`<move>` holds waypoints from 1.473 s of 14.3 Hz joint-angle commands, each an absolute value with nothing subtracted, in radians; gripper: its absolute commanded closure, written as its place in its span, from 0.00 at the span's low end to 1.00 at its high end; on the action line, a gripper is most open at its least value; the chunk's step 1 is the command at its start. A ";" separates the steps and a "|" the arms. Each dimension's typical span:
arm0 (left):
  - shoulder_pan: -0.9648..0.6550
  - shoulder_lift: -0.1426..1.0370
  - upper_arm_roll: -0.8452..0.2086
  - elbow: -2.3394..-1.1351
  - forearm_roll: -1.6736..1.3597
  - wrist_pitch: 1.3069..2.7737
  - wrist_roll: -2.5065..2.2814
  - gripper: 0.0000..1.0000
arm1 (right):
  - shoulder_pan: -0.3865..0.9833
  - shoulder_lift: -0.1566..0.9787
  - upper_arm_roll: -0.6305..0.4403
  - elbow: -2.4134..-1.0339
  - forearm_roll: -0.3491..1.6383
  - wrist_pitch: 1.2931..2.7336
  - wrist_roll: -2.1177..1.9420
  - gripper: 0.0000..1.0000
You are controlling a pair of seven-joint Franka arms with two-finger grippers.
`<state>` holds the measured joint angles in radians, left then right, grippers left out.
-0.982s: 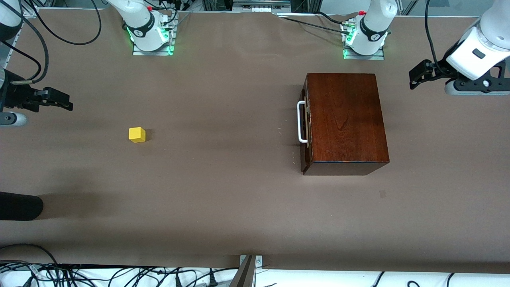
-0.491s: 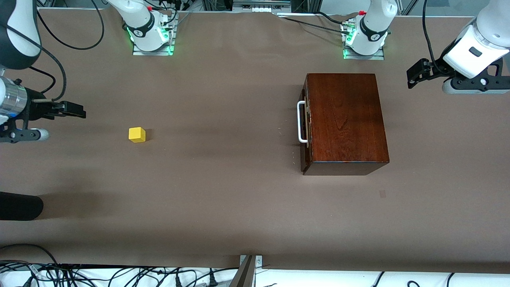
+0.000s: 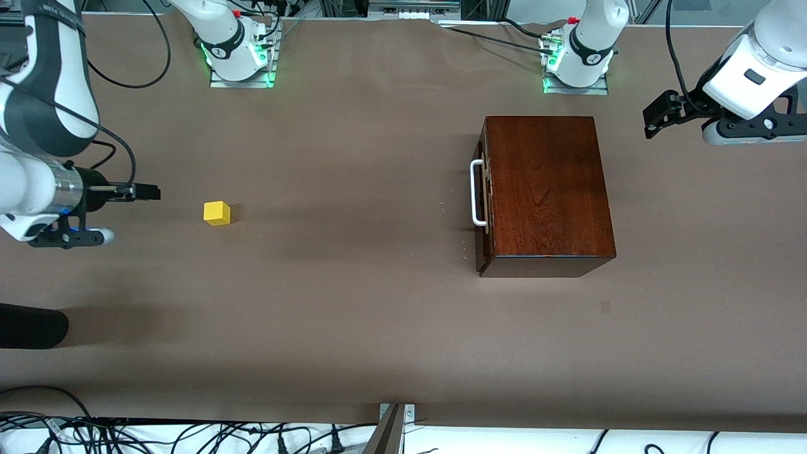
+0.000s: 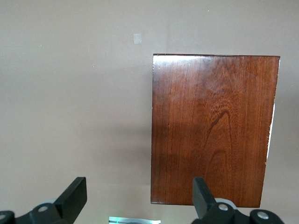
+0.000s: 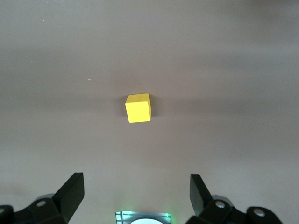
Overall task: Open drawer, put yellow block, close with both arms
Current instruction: 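Reach the right gripper to the yellow cube while the left gripper approaches the box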
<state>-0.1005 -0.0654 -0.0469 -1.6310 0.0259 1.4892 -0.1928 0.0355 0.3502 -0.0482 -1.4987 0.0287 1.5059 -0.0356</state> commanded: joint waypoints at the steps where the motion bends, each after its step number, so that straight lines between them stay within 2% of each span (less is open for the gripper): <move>1: -0.094 -0.071 -0.061 -1.615 0.048 1.477 -0.207 0.00 | 0.051 0.368 -0.046 -1.534 0.043 1.537 -0.031 0.00; 4: -0.115 -0.063 -0.078 -1.612 0.046 1.479 -0.238 0.00 | 0.061 0.356 -0.046 -1.658 0.040 1.650 -0.031 0.00; 7: -0.123 -0.041 -0.144 -1.609 0.043 1.479 -0.296 0.00 | 0.063 0.325 -0.046 -1.793 0.034 1.768 -0.034 0.00; 13: -0.172 0.034 -0.248 -1.583 0.041 1.485 -0.504 0.00 | 0.067 0.233 -0.026 -2.121 0.029 2.156 -0.035 0.00; 16: -0.216 0.084 -0.299 -1.585 0.041 1.502 -0.613 0.00 | 0.069 0.233 -0.023 -2.215 0.025 2.311 -0.044 0.00; 21: -0.345 0.199 -0.318 -1.583 0.044 1.594 -0.822 0.00 | 0.068 0.267 -0.025 -2.256 0.023 2.420 -0.098 0.00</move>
<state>-0.2939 0.1293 -0.3104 -1.6266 0.0259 1.5745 -0.7319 0.0699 0.2763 -0.0264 -2.2128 0.0286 2.3598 -0.0759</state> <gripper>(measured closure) 0.000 0.000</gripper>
